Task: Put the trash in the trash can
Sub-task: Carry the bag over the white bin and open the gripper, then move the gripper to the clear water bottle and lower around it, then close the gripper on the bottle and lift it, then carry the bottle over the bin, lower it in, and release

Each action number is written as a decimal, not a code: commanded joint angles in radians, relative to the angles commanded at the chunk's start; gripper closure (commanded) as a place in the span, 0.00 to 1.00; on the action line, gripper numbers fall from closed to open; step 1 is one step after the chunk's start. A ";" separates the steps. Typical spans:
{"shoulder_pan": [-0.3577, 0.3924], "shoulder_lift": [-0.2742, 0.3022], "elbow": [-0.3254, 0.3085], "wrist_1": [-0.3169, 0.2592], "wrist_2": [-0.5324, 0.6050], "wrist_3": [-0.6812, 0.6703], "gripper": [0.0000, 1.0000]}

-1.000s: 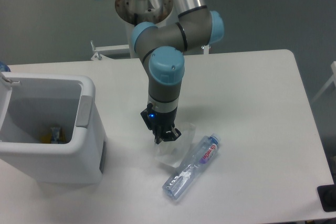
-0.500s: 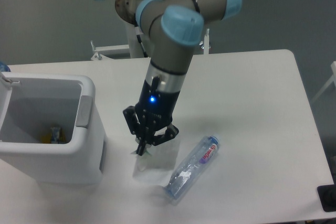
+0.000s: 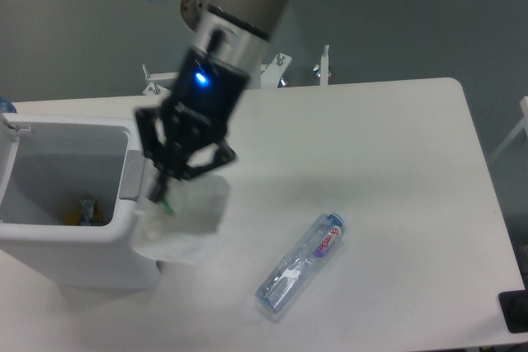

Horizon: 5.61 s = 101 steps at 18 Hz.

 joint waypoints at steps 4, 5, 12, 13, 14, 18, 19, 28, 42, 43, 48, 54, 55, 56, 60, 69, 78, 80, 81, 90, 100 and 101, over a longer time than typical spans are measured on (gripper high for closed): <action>-0.069 0.000 -0.023 0.002 0.006 -0.002 0.82; -0.083 -0.001 -0.035 0.003 0.005 0.000 0.52; -0.066 -0.006 -0.058 0.012 0.003 0.002 0.00; -0.036 -0.006 -0.057 0.014 0.002 -0.002 0.00; 0.004 -0.012 -0.054 0.014 0.002 0.000 0.00; 0.153 -0.107 0.007 0.014 0.009 0.012 0.00; 0.173 -0.133 0.032 0.014 0.012 0.012 0.00; 0.190 -0.394 0.175 0.005 0.155 0.035 0.00; 0.117 -0.521 0.121 -0.106 0.486 0.235 0.00; 0.106 -0.531 0.112 -0.101 0.515 0.235 0.00; 0.080 -0.563 0.115 -0.094 0.578 0.238 0.00; 0.055 -0.592 0.118 -0.066 0.620 0.233 0.00; 0.047 -0.603 0.118 -0.052 0.643 0.233 0.00; 0.044 -0.609 0.120 -0.043 0.664 0.233 0.00; 0.029 -0.621 0.117 -0.031 0.701 0.225 0.00; 0.029 -0.626 0.121 -0.029 0.704 0.221 0.36; 0.029 -0.617 0.143 -0.020 0.695 0.190 0.64; 0.034 -0.595 0.144 -0.021 0.687 0.192 0.64; 0.041 -0.583 0.149 -0.021 0.671 0.192 0.64; 0.181 -0.419 0.245 -0.029 0.077 -0.027 0.63; 0.147 -0.288 0.340 -0.021 -0.314 -0.232 0.63; 0.126 -0.285 0.359 -0.021 -0.322 -0.236 0.63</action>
